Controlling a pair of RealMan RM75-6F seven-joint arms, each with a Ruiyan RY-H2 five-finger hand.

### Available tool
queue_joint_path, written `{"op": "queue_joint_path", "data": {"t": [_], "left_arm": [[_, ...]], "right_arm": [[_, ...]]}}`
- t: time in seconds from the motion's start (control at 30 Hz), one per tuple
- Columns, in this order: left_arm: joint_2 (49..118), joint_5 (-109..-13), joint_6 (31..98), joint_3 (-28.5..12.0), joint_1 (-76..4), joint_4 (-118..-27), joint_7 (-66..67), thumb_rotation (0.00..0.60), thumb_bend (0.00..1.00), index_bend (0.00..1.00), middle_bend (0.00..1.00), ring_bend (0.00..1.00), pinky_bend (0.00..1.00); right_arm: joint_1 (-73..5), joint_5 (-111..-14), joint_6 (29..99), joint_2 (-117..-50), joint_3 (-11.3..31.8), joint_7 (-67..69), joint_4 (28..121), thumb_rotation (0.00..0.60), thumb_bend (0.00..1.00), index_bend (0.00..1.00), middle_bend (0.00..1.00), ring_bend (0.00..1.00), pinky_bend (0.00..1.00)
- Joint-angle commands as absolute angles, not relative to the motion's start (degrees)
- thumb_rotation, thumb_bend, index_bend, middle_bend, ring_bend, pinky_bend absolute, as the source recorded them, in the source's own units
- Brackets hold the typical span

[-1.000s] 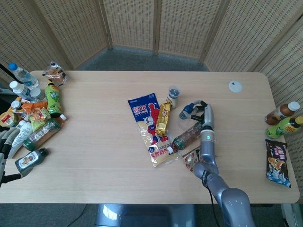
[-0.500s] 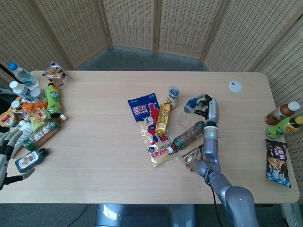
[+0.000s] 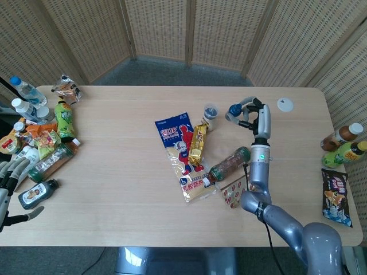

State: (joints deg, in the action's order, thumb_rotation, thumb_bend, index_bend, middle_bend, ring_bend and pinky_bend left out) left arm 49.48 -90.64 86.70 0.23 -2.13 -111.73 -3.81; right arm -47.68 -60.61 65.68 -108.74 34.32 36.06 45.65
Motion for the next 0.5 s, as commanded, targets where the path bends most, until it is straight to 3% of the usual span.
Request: {"op": "queue_joint_path", "data": {"t": [0.03, 0.23, 0.5], "left_arm": [[48.9, -91.7, 87.3, 0.7, -1.8, -112.0, -4.8, 0.600, 0.00, 0.00, 0.00, 0.00, 0.00], [48.4, -93.3, 88.0, 1.3, -1.5, -112.4, -5.6, 0.600, 0.00, 0.00, 0.00, 0.00, 0.00], [49.0, -94.0, 87.3, 1.6, -1.8, -112.5, -4.6, 0.600, 0.00, 0.00, 0.00, 0.00, 0.00]], "right_arm": [[-43.0, -58.7, 71.9, -99.6, 37.1, 24.9, 64.0, 0.600, 0.00, 0.60, 0.90, 0.53, 0.53], [-41.0, -57.0, 73.7, -95.0, 38.6, 19.3, 74.8, 0.600, 0.00, 0.60, 0.90, 0.53, 0.53], [-39.8, -56.0, 74.4, -92.2, 39.5, 17.1, 80.0, 0.600, 0.00, 0.60, 0.90, 0.53, 0.53]]}}
